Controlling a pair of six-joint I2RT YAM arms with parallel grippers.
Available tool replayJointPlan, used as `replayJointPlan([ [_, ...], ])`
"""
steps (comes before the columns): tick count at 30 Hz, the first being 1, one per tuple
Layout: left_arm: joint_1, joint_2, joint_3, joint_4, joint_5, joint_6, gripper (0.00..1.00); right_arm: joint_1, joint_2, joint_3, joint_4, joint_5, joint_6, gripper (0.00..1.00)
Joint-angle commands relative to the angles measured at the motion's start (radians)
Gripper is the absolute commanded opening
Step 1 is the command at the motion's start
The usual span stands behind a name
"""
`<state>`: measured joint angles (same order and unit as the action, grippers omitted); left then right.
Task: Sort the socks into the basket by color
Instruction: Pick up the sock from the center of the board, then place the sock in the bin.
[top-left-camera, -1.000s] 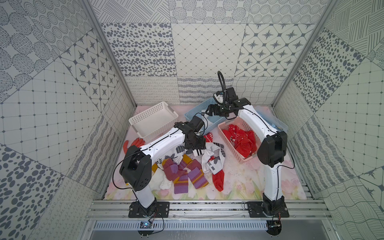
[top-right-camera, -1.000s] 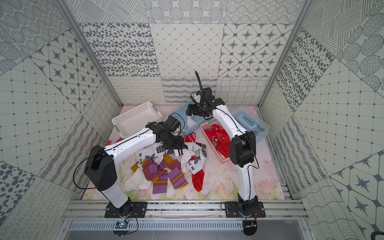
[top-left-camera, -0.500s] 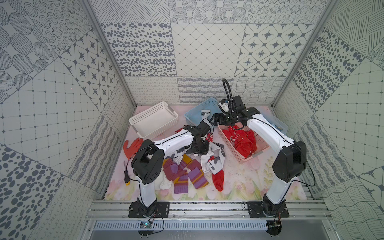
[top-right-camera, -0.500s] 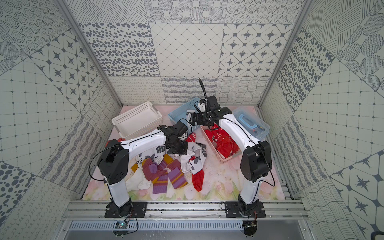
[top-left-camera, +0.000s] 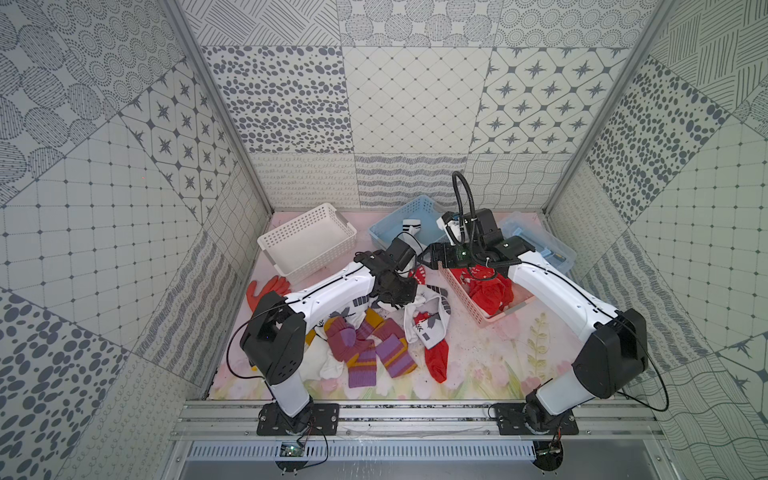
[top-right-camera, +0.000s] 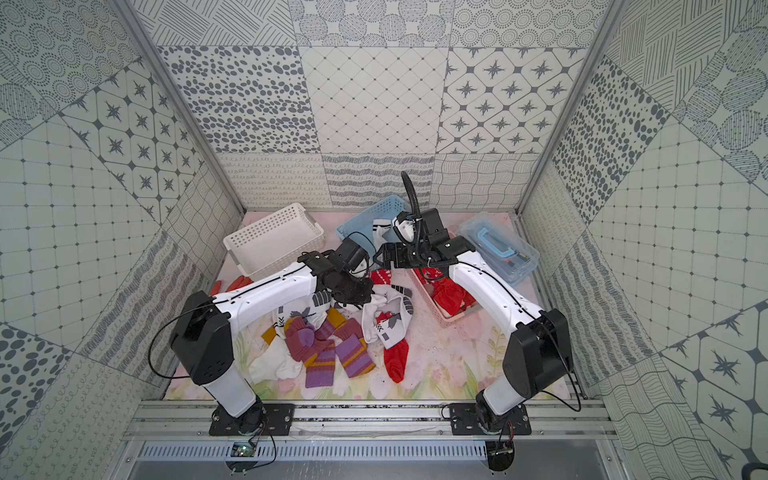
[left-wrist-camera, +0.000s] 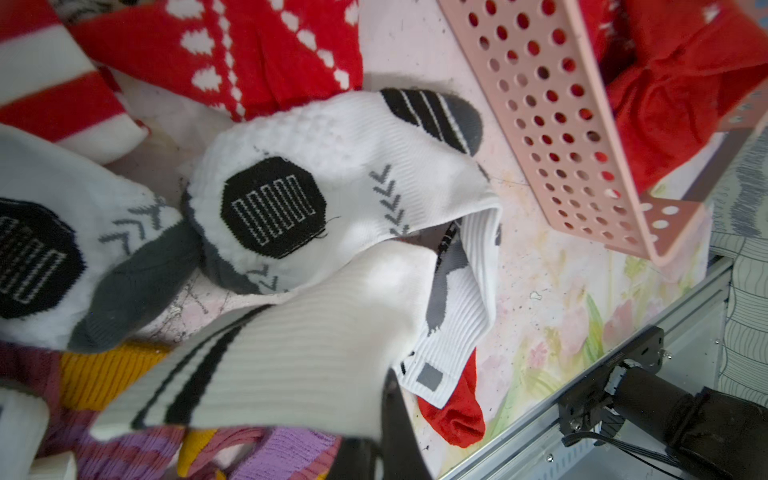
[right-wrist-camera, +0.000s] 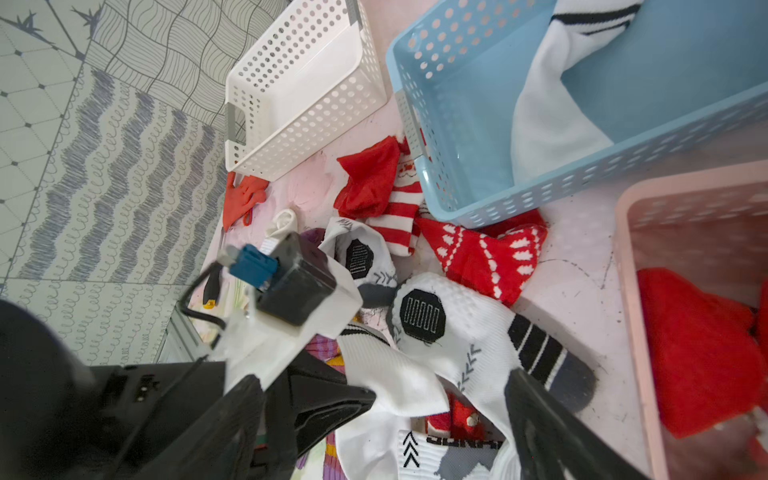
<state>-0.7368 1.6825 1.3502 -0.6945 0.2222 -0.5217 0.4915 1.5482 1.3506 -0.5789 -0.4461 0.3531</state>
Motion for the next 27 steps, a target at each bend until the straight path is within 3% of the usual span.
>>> replayJointPlan([
  [1, 0.004, -0.079, 0.005, 0.013, -0.012, 0.046, 0.0, 0.01, -0.045, -0.047, 0.098, -0.065, 0.0, 0.93],
  [14, 0.112, -0.215, 0.052, 0.013, 0.091, 0.069, 0.0, 0.062, -0.11, -0.141, 0.138, -0.098, -0.092, 0.93],
  [27, 0.132, -0.204, 0.121, 0.049, 0.236, 0.062, 0.0, 0.162, -0.103, -0.144, 0.271, 0.0, -0.235, 0.98],
])
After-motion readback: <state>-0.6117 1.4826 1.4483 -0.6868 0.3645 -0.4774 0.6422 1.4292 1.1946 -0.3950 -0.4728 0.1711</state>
